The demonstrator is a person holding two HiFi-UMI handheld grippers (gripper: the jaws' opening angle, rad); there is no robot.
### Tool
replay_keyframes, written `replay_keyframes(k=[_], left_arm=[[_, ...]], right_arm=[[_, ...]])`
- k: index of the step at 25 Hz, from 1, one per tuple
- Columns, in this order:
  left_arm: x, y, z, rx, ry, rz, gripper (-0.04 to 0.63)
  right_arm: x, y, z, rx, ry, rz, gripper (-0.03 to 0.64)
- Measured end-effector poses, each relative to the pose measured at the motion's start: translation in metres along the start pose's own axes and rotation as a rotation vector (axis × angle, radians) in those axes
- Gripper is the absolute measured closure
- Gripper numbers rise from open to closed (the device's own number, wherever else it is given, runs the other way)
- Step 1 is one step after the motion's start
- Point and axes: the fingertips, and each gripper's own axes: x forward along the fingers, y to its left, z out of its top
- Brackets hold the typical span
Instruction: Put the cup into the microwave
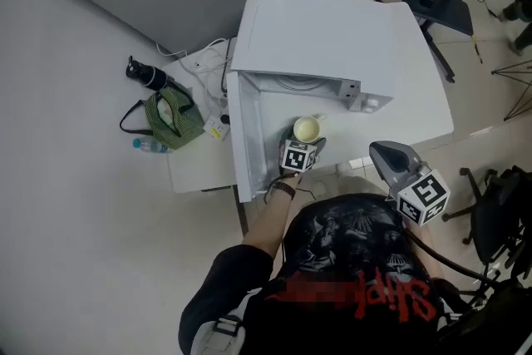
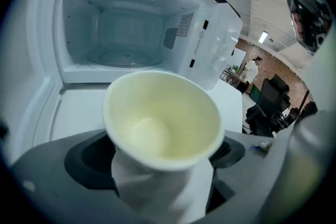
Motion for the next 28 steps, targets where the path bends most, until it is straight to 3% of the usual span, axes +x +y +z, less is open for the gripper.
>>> replay_keyframes(k=[4,7,10,13,17,21,28], left_arm=[[0.005,0.002,0.028,0.039,-0.111,-0.022,0.114],[0.006,-0.001,0.030,0.066,-0.110,-0.030,0.130],[-0.004,-0.008,0.023,0.046,-0.111,-0.043,0.131],[-0.023,-0.015,0.013,0.023,-0.129,-0.061,0.132],[-0.065,-0.009,0.010,-0.038,-0.217,-0.037,0.132],[-0.104,-0.001,0.010,-0.008,-0.233,0.027,0.132],[-0.122,-0.026,0.070,-0.039,-0.363,0.081,0.132]], right_arm=[[-0.017,-0.005,0.000,0.012,-0.016,-0.065,0.615],[-0.025,-0.014,-0.002,0.035,-0.023,-0.107,0.615],[-0.026,-0.017,-0.002,0.054,-0.025,-0.116,0.615],[-0.018,-0.017,-0.002,0.067,-0.032,-0.093,0.615],[0.001,-0.010,-0.001,0.069,-0.029,-0.040,0.615],[0.016,-0.005,-0.001,0.070,-0.027,0.009,0.615],[0.035,0.001,-0.004,0.060,-0.005,0.067,0.615]])
